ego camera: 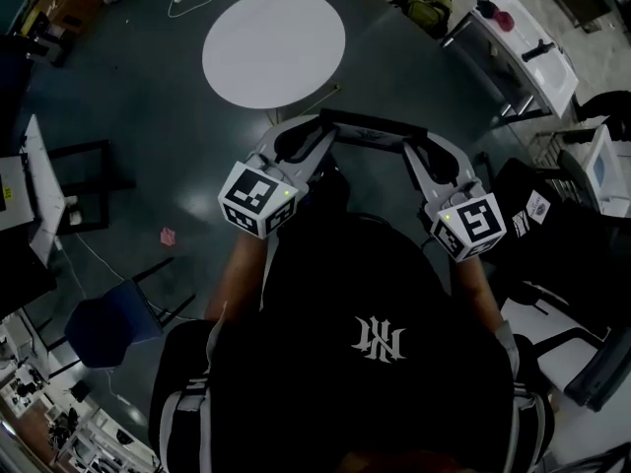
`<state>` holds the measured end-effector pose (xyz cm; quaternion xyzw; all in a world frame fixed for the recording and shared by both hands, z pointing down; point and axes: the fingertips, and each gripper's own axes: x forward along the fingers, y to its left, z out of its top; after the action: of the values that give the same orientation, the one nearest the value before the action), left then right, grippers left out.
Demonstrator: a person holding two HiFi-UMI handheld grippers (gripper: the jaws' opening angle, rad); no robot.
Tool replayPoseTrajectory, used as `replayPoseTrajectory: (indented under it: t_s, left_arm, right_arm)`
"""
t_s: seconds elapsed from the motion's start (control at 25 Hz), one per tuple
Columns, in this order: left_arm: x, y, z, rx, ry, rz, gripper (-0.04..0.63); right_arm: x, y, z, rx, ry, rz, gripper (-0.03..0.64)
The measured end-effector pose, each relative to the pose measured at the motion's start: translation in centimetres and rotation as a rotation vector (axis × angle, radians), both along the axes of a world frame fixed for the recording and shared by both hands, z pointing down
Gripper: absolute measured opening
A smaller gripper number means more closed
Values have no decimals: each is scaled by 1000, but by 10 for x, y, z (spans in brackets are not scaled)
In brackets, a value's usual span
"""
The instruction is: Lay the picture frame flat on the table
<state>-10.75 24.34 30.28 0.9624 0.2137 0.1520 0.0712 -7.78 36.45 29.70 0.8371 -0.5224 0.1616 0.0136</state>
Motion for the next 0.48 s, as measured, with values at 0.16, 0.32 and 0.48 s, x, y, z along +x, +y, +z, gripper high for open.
replayPoseTrajectory:
  t_s: [0.16,0.32,0.48]
  left_arm:
    - [45,-34,-6,-14,17,-14,81]
    - [78,-80,-11,-34,29,-38,81]
    - [103,-118,-14,-49,31,-71,83]
  right_arm:
    - [46,-34,-6,-20,4,-29,64]
    - [84,-82,-16,-49,29,-80,64]
    - [118,-124,-23,-71,43,-124,64]
